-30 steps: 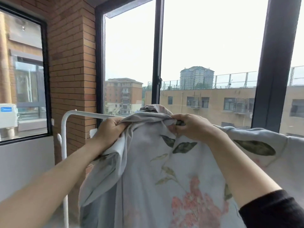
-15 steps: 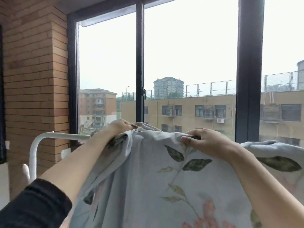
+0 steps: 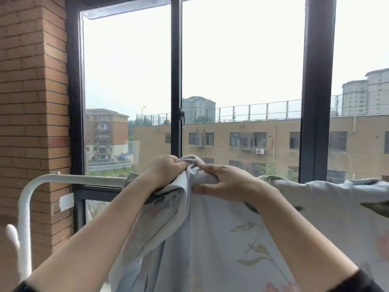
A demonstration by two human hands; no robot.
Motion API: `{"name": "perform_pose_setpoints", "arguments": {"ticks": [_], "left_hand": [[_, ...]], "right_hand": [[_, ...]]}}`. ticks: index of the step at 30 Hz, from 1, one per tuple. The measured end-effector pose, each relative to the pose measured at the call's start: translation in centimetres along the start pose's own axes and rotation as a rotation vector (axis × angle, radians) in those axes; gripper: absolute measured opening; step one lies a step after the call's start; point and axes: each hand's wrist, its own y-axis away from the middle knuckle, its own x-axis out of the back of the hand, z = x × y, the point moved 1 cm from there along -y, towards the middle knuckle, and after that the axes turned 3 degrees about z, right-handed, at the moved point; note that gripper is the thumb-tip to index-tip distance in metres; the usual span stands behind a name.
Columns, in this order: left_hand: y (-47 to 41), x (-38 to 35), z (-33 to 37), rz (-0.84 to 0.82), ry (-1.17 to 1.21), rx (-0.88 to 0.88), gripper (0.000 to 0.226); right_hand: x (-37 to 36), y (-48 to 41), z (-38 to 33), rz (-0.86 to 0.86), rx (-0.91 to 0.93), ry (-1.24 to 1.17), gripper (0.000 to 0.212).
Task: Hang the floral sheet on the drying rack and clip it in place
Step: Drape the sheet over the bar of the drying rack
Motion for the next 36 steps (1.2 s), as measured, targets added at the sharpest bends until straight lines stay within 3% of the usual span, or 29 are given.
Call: {"name": "perform_pose_setpoints", "arguments": {"ticks": [2,5,8,11,14,18,20,23,25,28,30,32,36], "left_hand": [[0.6,0.0,-0.2,0.011,-0.038,-0.026,0.038],[1.9,0.4,-0.4,0.084,-0.032,-0.118,0.029],[5.6,1.1,-0.9,0.280,0.358,-0.230,0.023],[10.1,0.8,-3.0,0.382,0.636,-0.208,0.032],[13.2,-0.3,-6.0,0.359,0.516,-0.144,0.058],[16.3,-2.3,-7.5,0.279,0.418,0.034,0.103],[17.1,-3.5,-6.8,0.225,0.282,0.037,0.121],[17.0,-5.4,-5.3,0.233,0.266,0.020,0.136],[16.3,-6.2,-4.4,0.321,0.303,0.000,0.127],[15.0,-5.7,-3.8,0.403,0.465,-0.014,0.066],[14.1,-4.4,-3.6,0.380,0.529,-0.009,0.037],[13.8,-2.7,-3.3,0.347,0.585,-0.004,0.032],[12.2,1.8,-2.3,0.441,0.589,0.012,0.022]], "right_hand": [[-0.3,-0.4,0.2,-0.027,-0.040,0.011,0.067],[-0.3,-0.8,0.5,-0.089,-0.017,-0.107,0.037],[-0.1,-0.8,1.1,-0.134,0.003,-0.206,0.005],[-0.1,-0.7,1.7,-0.144,0.013,-0.257,0.008],[-0.1,-0.8,1.7,-0.140,0.031,-0.250,0.004],[-0.6,-1.1,0.9,-0.128,0.060,-0.223,0.035],[-0.7,-1.2,0.7,-0.129,0.075,-0.206,0.045],[-0.7,-1.2,0.9,-0.130,0.083,-0.193,0.042],[-0.5,-0.9,1.3,-0.127,0.091,-0.172,0.043],[-0.1,-0.4,2.0,-0.123,0.095,-0.150,0.033],[0.3,-0.3,2.4,-0.125,0.106,-0.152,0.027],[0.5,-0.2,2.3,-0.139,0.116,-0.159,0.028],[0.5,-0.1,1.6,-0.143,0.143,-0.155,0.032]]}}
